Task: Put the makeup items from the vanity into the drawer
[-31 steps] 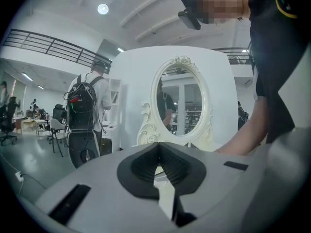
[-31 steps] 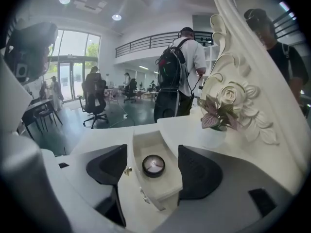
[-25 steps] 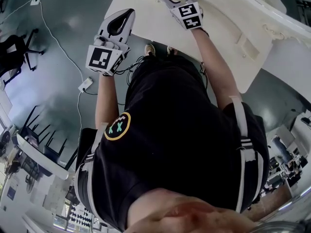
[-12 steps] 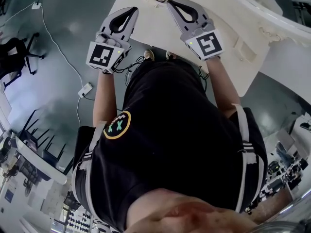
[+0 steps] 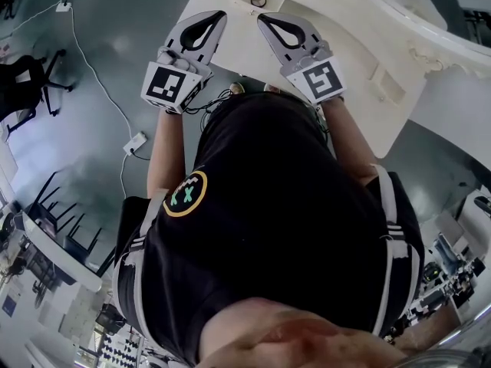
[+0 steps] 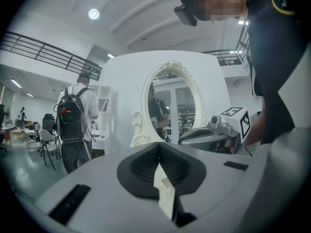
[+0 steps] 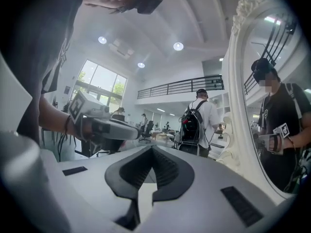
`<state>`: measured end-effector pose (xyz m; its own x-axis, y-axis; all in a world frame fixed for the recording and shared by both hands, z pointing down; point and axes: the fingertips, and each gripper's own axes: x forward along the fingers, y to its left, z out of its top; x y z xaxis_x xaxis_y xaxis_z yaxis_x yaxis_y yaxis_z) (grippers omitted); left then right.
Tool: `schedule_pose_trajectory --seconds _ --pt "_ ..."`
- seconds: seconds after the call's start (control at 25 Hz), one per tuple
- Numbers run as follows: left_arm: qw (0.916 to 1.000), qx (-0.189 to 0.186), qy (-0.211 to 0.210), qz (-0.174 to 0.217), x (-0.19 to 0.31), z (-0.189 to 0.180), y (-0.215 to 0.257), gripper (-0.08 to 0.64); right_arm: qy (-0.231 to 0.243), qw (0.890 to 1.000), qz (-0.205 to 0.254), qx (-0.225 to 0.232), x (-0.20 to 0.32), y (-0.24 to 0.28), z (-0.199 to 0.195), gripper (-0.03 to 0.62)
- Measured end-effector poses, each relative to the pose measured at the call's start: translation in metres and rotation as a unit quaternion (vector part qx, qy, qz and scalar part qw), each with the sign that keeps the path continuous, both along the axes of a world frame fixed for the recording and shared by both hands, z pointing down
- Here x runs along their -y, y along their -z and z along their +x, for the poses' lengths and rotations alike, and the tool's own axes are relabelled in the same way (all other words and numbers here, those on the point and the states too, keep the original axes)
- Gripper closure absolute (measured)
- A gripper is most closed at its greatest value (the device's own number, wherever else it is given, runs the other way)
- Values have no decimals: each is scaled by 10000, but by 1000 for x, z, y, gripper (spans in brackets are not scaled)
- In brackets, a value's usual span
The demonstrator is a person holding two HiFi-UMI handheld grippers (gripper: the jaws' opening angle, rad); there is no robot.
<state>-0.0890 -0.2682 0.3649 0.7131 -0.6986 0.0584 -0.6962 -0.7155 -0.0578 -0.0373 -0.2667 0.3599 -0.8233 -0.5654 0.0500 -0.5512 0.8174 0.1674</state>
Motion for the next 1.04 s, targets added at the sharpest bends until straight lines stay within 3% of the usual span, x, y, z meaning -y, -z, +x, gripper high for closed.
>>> schedule_pose_trajectory --seconds 0.36,0.68,1.04 --pt "10000 -36 -66 45 -16 8 -7 541 -94 9999 107 11 -7 1 2 572" --pt "10000 -60 -32 10 0 3 -1 541 -122 9997 181 -87 10 8 -2 572" --pt "10000 -45 -87 3 -23 26 -9 541 -208 9996 175 -51 -13 2 20 572"
